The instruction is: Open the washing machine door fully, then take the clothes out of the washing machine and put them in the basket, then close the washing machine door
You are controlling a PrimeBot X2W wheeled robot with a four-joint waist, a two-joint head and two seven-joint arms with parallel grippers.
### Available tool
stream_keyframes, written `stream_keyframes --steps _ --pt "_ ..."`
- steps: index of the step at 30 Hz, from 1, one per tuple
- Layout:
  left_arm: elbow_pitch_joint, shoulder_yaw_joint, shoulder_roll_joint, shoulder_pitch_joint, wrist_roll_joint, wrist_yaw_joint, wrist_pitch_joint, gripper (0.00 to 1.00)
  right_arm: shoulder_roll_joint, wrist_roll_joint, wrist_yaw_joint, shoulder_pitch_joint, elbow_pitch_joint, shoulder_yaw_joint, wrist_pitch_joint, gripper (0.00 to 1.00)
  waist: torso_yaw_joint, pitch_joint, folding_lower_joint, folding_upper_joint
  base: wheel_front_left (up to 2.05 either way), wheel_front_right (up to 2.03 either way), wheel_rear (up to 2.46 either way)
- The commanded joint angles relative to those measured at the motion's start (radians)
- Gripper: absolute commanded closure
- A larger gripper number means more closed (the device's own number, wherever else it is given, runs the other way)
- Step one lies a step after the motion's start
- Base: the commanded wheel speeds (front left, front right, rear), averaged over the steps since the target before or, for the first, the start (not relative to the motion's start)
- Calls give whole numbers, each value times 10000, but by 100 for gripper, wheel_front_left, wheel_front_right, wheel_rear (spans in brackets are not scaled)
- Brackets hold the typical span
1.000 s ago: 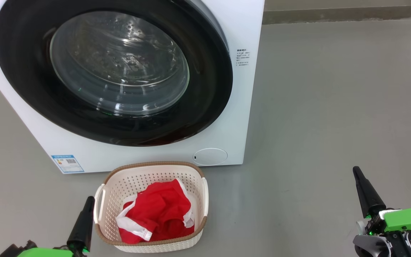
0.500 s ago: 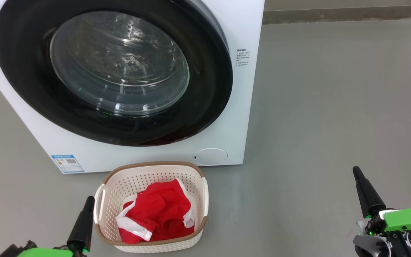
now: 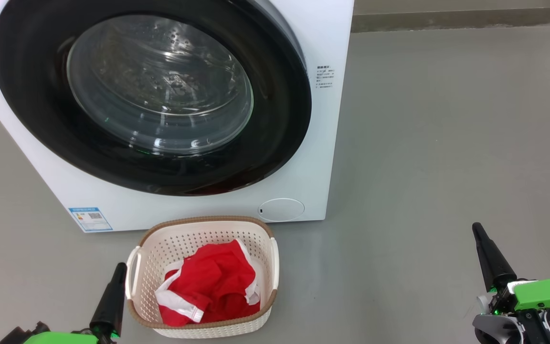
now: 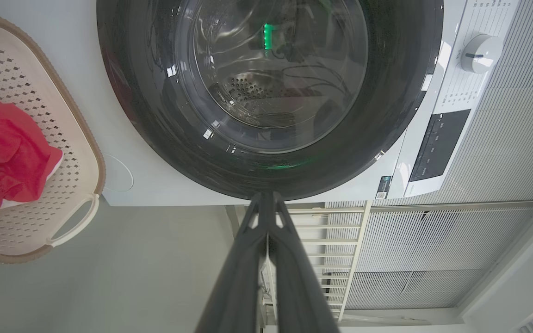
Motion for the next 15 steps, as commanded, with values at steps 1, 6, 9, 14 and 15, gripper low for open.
stream_keyframes --steps 1,6,9,14,15 --pt "-208 358 102 -407 52 -69 66 100 -66 -73 6 -438 -278 154 51 100 0 0 0 0 0 0 0" --pt "-208 359 100 -408 54 -69 68 100 -64 -75 6 -439 -278 151 53 100 0 0 0 0 0 0 0" --pt "-208 360 100 -408 54 -69 69 100 -63 -76 6 -439 -278 150 54 100 0 0 0 0 0 0 0" --pt "-208 362 99 -408 56 -69 70 100 -61 -78 6 -439 -277 147 56 100 0 0 0 0 0 0 0" --pt "-208 362 98 -408 56 -69 70 100 -61 -79 6 -439 -277 147 56 100 0 0 0 0 0 0 0"
